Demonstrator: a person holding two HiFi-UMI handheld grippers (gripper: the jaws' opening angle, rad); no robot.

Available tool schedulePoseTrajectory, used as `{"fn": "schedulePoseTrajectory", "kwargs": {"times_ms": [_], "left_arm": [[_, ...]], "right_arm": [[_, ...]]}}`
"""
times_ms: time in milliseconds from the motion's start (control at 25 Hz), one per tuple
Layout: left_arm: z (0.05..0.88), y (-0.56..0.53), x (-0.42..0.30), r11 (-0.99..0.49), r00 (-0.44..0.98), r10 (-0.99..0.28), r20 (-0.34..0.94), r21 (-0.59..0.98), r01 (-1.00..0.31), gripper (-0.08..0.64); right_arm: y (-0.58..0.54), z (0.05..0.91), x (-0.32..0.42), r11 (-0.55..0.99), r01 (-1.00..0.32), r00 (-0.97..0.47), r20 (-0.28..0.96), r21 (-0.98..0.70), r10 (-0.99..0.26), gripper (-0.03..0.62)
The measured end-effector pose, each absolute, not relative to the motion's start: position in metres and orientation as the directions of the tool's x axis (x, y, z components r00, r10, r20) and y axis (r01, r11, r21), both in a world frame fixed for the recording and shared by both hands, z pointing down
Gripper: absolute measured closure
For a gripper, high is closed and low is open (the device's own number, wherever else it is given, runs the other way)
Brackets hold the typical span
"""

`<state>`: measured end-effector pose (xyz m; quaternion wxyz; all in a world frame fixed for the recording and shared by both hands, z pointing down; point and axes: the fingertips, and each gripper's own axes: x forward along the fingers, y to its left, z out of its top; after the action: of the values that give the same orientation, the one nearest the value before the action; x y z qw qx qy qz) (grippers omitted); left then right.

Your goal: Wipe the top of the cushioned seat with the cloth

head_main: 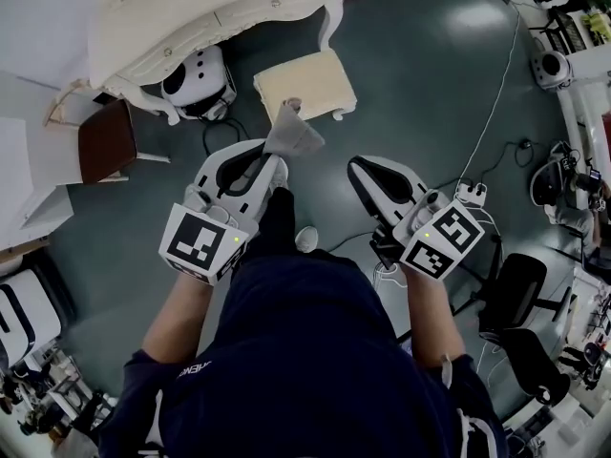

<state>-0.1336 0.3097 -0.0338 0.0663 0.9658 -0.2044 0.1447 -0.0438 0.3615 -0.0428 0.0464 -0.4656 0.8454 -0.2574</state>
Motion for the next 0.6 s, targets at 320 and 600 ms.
{"fn": "schedulePoseTrajectory", "kwargs": {"times_ms": [320,600], "left_arm": [[-0.014,0.232,-0.125,-0.906,0.874,-0.360,0.326,0.101,-0.411,0.529],[-0.012,0.166,-0.123,-0.910,0.877,-0.343,0.337,0.112,-0.399,0.529]], "right_arm": [[0.284,-0.022,-0.032,0.395,-0.770,-0.549,0.205,-0.501,-0.810,0.566],[0.219,-0.021,-0.023,0.356,-0.785,-0.523,0.234,-0.508,-0.819,0.566]]}}
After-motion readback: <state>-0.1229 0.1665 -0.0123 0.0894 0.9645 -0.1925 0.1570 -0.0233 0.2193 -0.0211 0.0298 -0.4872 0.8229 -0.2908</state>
